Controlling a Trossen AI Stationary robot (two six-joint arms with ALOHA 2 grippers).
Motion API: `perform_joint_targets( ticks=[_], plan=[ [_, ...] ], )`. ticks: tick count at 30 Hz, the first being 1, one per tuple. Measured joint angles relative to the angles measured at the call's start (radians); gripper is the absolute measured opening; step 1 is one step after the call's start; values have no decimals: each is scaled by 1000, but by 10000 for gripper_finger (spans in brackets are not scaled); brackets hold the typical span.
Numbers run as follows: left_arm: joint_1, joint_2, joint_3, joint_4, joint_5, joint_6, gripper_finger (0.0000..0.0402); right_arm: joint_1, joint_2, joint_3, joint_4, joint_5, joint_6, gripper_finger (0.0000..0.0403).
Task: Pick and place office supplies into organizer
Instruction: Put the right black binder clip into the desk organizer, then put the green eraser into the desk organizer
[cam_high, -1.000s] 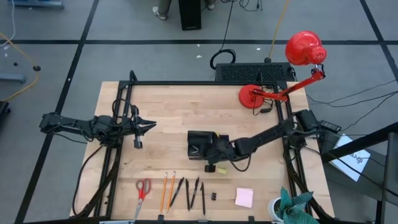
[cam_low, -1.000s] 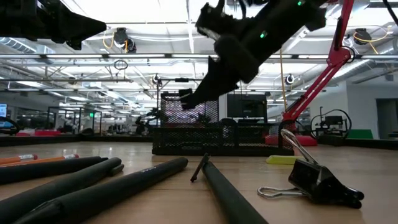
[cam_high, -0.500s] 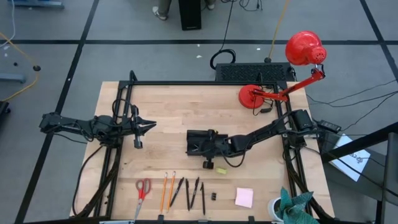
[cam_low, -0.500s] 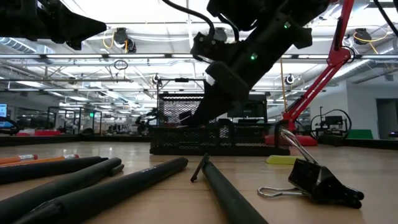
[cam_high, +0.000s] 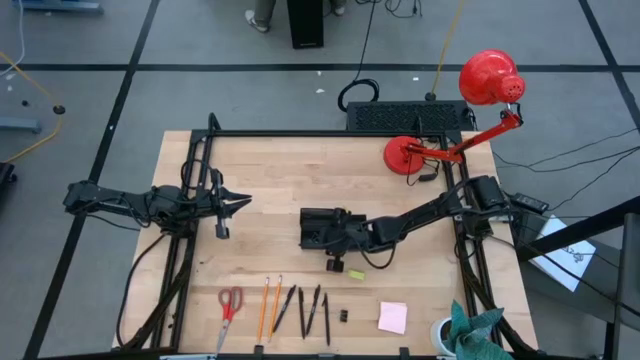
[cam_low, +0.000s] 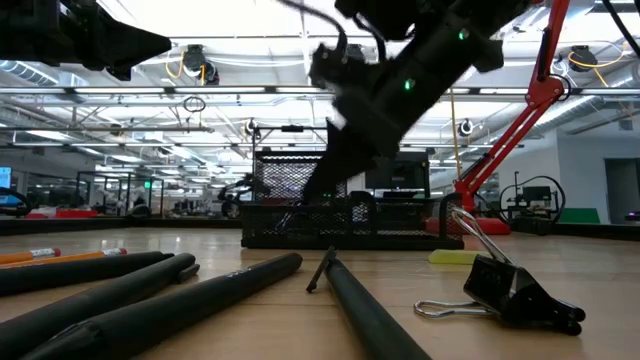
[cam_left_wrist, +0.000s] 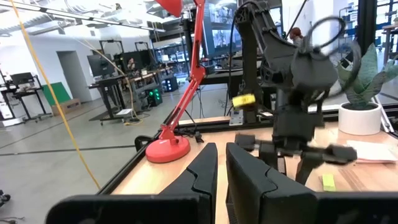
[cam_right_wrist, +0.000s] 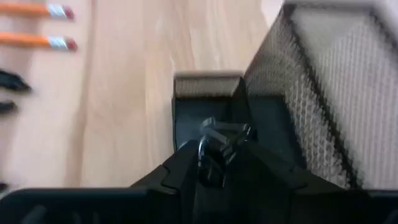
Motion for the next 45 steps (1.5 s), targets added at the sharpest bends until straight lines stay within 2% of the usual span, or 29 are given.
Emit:
perform_joint_targets(
  ticks=[6,9,16,21,26,32,45],
  plan=[
    [0,0,0,-1,0,1,42,22,-104,0,-18,-2,-50,122],
    [0,0,0,0,0,1,42,44,-170,0,-69,-48,-47,122],
    [0,0,0,-3,0,22,42,162,-251,0,-219,-79,58,132],
    [0,0,0,-9,0,28,42,256,-253,0,-303,-77,156,140],
    [0,0,0,-9,0,29,42,315,-253,0,-340,48,202,141],
    [0,0,0,-8,0,29,42,329,-232,-6,-340,89,292,142],
    [0,0,0,-7,1,19,42,305,-137,-55,-327,22,429,142]
  ],
)
